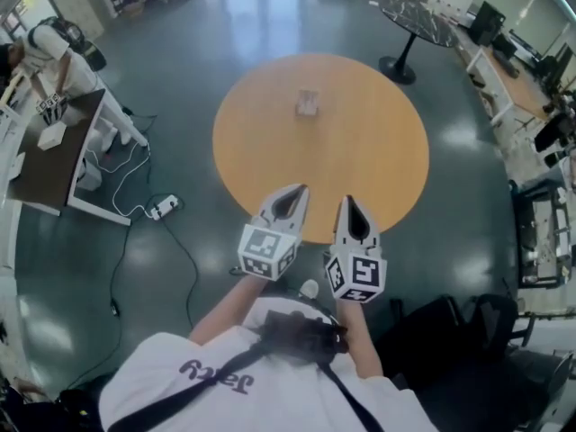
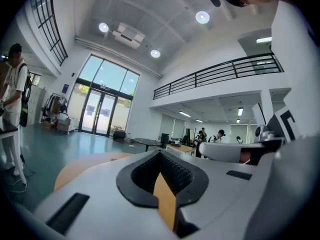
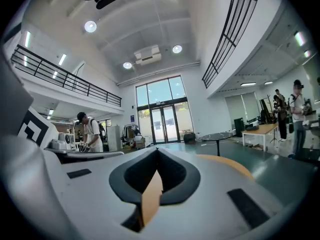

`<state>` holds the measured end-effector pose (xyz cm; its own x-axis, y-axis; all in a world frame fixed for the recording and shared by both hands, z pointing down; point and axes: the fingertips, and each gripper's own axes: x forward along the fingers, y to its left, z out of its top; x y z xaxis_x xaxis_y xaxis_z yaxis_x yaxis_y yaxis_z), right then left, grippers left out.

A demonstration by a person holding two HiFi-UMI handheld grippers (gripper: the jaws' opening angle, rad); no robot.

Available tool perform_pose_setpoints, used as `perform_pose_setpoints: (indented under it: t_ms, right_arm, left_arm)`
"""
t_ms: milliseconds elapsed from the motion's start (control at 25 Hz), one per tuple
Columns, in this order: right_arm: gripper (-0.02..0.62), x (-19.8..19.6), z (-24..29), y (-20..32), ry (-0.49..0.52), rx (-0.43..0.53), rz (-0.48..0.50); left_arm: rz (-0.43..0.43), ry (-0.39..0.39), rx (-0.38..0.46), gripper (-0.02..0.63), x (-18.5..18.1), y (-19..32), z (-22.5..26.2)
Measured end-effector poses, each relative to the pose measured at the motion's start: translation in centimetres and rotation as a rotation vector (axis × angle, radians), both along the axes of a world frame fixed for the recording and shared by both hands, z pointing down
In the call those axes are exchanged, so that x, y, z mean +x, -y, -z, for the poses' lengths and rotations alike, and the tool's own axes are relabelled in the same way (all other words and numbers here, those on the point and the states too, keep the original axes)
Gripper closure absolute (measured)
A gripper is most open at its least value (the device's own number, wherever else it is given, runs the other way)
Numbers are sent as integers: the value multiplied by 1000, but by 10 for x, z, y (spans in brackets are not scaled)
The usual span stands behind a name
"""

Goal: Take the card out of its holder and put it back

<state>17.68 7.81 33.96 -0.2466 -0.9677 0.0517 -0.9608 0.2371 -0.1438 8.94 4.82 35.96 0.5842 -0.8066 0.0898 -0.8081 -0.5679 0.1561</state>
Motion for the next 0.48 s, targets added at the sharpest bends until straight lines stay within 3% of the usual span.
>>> perform_pose_setpoints:
  t_ms: [160,480]
  right_arm:
    - [586,-26,1,32,-14,1,33]
    - [586,-78,4,96,-27,24,29]
  left_arm:
    - [23,1,23,594,-22,29,5]
    - [-35,-39,63,594,-68,93,14]
